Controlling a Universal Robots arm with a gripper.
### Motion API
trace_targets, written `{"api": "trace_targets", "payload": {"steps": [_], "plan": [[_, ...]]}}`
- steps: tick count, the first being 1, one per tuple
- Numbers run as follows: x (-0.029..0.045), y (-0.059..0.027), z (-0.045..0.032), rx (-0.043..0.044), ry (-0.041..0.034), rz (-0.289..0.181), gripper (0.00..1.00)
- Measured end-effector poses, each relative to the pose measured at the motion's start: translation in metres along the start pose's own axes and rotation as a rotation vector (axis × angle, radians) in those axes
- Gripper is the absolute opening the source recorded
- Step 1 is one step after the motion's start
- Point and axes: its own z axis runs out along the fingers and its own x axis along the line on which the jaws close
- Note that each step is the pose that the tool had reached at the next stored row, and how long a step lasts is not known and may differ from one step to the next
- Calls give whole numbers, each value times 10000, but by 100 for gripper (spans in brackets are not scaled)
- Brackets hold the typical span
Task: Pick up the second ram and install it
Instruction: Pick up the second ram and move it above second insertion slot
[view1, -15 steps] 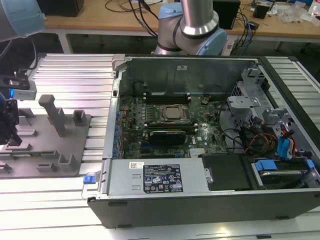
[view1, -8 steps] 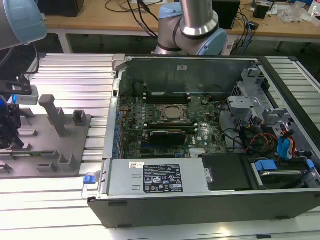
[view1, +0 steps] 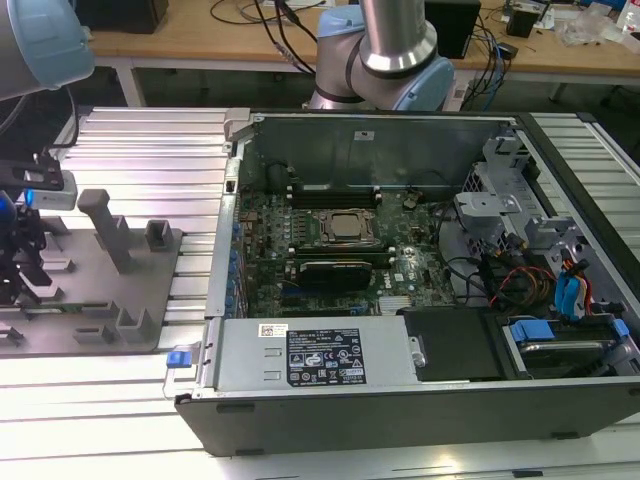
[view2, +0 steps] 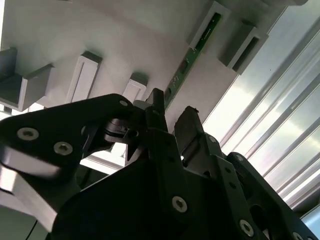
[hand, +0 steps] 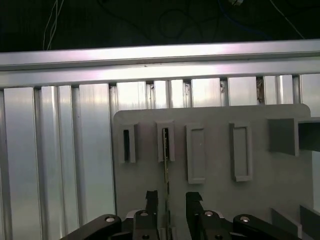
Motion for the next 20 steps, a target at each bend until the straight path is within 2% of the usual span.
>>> {"api": "trace_targets", "payload": {"steps": [2,11,15,16,17,20], "plan": [[2,5,66,-3,2,-112,35],[5,29,207,-4,3,-300,35],[5,30,220,-5,14,-320,35],[5,30,220,-5,18,-320,33],[6,30,220,-5,20,-320,25],[5,29,221,-6,24,-414,25]]}}
